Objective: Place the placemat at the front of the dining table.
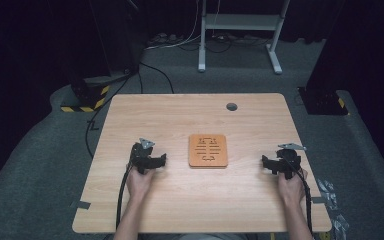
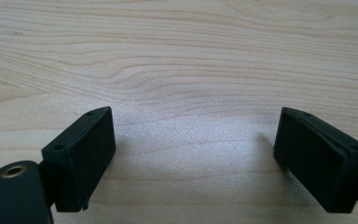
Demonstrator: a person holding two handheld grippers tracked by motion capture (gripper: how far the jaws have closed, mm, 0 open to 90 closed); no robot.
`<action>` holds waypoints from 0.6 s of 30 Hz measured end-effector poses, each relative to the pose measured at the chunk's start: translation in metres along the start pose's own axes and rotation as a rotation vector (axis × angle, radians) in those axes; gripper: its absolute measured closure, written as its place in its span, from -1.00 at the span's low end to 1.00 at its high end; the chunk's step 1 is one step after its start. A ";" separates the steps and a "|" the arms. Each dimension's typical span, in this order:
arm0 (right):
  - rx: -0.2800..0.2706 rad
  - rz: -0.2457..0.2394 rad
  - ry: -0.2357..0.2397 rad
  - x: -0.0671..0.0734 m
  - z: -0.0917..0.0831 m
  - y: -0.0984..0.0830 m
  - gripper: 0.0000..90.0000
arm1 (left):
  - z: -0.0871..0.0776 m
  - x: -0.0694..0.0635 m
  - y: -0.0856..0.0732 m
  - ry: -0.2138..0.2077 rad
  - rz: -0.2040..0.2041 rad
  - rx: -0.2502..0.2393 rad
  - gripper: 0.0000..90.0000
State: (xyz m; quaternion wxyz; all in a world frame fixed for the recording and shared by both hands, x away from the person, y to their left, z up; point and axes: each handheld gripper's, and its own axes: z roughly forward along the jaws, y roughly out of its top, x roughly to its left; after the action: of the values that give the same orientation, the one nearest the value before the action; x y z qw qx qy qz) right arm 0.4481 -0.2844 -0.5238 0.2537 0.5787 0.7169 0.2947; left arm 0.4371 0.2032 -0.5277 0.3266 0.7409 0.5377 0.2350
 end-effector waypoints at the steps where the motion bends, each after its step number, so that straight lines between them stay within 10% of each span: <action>1: 0.000 0.000 0.000 0.000 0.000 0.000 -0.74 | 0.000 0.000 0.000 0.000 0.000 0.000 -0.59; 18: 0.005 0.008 -0.012 0.001 0.001 0.001 -0.77 | -0.001 0.001 0.000 -0.003 0.001 -0.001 -0.59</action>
State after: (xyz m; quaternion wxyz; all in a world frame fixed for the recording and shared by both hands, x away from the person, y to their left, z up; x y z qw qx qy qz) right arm 0.4486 -0.2830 -0.5239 0.2551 0.5840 0.7137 0.2906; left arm 0.4366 0.2041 -0.5277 0.3277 0.7413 0.5368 0.2343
